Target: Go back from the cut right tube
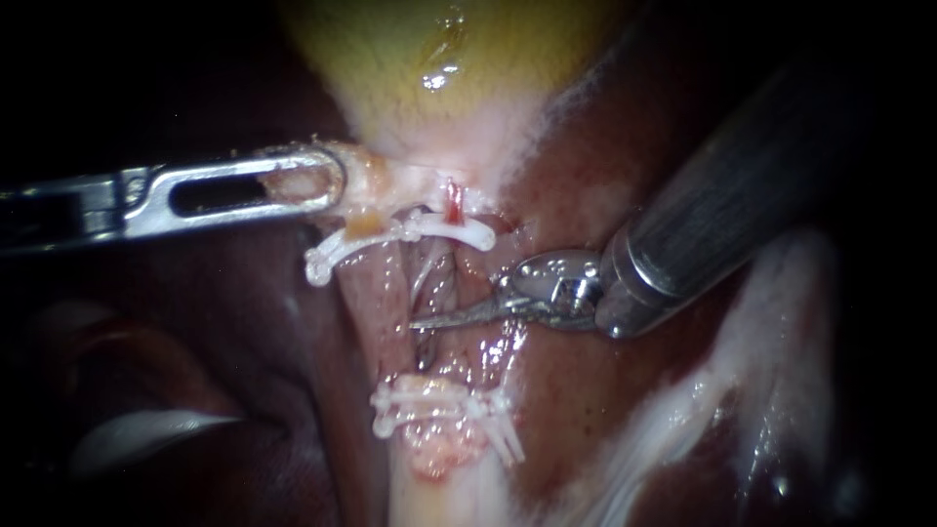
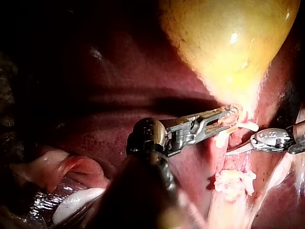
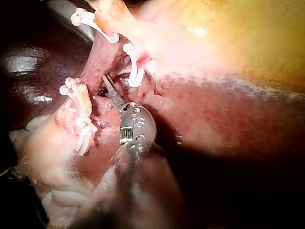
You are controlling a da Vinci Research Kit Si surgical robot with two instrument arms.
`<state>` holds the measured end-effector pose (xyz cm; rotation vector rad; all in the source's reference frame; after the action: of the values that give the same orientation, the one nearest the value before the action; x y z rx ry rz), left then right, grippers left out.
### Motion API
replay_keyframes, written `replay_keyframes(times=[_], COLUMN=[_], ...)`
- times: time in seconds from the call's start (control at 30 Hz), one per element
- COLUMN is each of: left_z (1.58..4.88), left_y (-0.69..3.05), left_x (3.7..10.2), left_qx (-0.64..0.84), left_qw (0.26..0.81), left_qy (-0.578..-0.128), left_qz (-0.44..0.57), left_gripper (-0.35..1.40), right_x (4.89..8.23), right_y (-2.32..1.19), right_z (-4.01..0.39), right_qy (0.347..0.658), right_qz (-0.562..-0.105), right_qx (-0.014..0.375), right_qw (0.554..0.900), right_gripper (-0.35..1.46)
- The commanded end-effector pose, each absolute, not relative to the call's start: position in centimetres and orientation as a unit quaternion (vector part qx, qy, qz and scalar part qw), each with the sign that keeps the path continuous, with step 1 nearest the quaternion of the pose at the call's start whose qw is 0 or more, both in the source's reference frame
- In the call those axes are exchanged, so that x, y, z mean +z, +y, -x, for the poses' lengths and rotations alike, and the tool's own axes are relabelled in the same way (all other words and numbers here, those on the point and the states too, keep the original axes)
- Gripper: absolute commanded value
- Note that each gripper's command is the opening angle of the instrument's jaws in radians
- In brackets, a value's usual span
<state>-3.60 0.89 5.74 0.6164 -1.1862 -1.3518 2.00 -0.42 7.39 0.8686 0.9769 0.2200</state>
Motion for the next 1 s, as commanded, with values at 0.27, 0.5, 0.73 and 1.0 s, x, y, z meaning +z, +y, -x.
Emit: replay_keyframes(times=[0.27, 0.5, 0.73, 1.0], left_z=[3.59, 3.58, 3.58, 3.56], left_y=[0.89, 0.9, 0.9, 0.89], left_x=[5.76, 5.78, 5.78, 5.8], left_qx=[-0.58, -0.58, -0.58, -0.58], left_qw=[0.581, 0.581, 0.581, 0.581], left_qy=[-0.507, -0.507, -0.507, -0.507], left_qz=[-0.262, -0.262, -0.262, -0.262], left_gripper=[-0.35, -0.35, -0.35, -0.35], right_x=[7.32, 7.28, 7.26, 6.99], right_y=[-0.43, -0.48, -0.47, -0.34], right_z=[-1.98, -1.99, -1.96, -1.62], right_qy=[0.453, 0.467, 0.473, 0.489], right_qz=[-0.387, -0.38, -0.36, -0.248], right_qx=[0.116, 0.125, 0.126, 0.101], right_qw=[0.795, 0.788, 0.794, 0.83], right_gripper=[-0.13, 1.08, 1.25, 1.43])
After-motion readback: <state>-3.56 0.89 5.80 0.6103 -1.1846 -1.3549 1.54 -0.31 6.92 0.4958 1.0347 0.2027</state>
